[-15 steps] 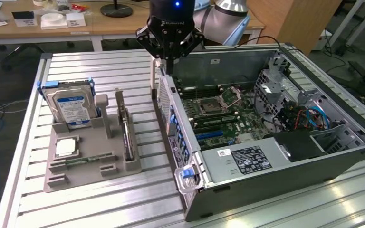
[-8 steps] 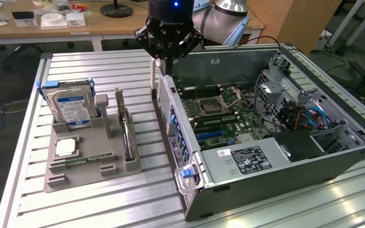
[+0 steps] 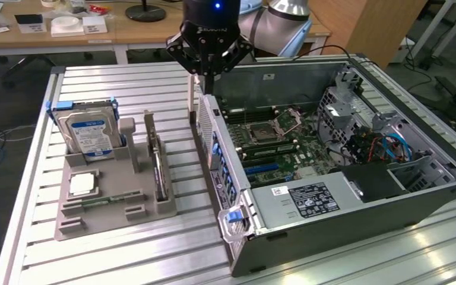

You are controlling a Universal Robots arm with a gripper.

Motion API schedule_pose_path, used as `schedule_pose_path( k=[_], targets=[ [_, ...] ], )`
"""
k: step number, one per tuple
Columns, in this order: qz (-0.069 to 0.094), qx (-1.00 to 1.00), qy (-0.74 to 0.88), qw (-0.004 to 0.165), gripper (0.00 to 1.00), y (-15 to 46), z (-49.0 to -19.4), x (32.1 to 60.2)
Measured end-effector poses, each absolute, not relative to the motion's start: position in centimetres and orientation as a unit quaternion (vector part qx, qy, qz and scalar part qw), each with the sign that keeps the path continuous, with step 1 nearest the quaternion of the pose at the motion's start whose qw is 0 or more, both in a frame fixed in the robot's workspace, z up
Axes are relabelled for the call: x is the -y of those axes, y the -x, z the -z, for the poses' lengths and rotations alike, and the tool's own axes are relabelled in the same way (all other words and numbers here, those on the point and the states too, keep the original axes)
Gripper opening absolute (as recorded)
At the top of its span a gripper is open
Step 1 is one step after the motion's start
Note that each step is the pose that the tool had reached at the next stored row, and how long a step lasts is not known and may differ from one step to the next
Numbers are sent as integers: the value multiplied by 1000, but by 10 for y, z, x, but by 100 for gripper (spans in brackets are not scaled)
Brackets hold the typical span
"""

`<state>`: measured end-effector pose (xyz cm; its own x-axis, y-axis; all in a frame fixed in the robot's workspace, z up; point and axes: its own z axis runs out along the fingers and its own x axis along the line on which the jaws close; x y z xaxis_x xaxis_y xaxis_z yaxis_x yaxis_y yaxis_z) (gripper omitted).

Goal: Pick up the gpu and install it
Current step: 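Reach for the gpu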

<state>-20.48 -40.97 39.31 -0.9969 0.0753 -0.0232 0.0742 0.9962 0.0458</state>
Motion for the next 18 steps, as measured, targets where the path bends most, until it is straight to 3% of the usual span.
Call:
schedule_pose_path(
  k=[18],
  targets=[
    [-22,-999,-37,12,11,213,-393,414]
  ],
)
